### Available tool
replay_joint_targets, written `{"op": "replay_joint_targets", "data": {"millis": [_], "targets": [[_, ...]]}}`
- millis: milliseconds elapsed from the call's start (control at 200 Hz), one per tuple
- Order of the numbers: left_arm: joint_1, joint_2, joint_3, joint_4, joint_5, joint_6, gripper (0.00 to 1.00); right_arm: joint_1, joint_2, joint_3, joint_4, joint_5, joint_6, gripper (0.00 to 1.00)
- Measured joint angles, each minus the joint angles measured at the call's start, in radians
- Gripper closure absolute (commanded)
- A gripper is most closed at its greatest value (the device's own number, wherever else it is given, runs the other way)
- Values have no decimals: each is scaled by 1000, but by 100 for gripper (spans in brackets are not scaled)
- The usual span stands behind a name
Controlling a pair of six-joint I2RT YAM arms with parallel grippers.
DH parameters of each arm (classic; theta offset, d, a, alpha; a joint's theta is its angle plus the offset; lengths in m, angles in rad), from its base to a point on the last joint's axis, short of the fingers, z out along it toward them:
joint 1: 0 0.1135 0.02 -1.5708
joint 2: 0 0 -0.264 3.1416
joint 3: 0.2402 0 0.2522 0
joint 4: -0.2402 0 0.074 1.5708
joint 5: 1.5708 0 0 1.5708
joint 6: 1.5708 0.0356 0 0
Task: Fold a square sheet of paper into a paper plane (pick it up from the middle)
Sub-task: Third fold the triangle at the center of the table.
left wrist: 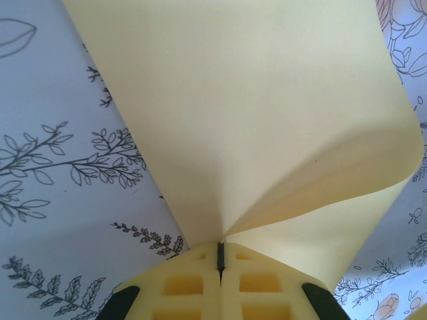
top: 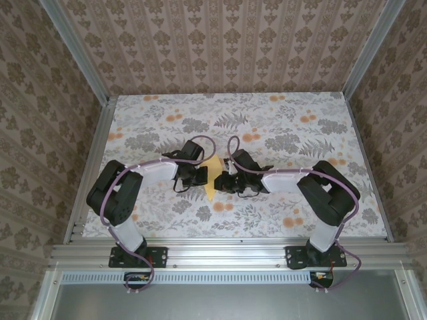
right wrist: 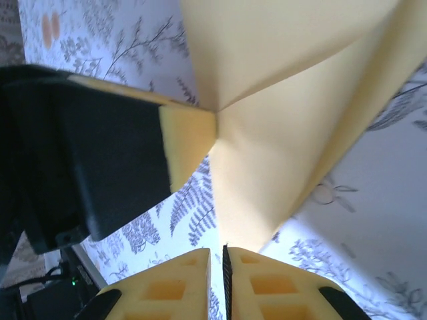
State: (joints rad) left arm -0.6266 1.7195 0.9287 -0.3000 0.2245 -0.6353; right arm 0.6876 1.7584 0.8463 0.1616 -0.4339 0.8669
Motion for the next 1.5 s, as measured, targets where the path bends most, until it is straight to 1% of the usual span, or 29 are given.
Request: {"op": "replay_joint_targets", "data": {"millis": [360,580,620,705,755,820,890,1010,1210,1365,1500], "targets": [[0,0,-2,2,0,0,100,-10,90,8,69,7,42,86],[0,0,-2,2,-1,0,100,-16,105,13,74,5,54,87],[0,0,-2,2,-1,0,95,-16,106,17,66,5,54,88],[0,-1,-1,-2,-8,1,79,-16,109,28,41,13,55,88],[0,-5,0,-11,-14,-5,72,-16,110,36,24,17,57,88],[0,-21,3,-26,-40,-10,67,-16,112,43,9,24,61,88],[7,-43,3,-43,-64,-16,65,-16,113,52,-8,28,66,88],[15,-95,0,-47,-79,-27,66,-16,116,63,-29,33,81,88],[13,-171,-72,32,-36,-72,78,-15,122,86,-68,35,95,88],[0,-230,-143,64,-18,-91,79,-14,124,97,-87,38,103,86],[-9,-338,-199,92,-20,-106,79,-13,124,98,-86,37,106,84]]}}
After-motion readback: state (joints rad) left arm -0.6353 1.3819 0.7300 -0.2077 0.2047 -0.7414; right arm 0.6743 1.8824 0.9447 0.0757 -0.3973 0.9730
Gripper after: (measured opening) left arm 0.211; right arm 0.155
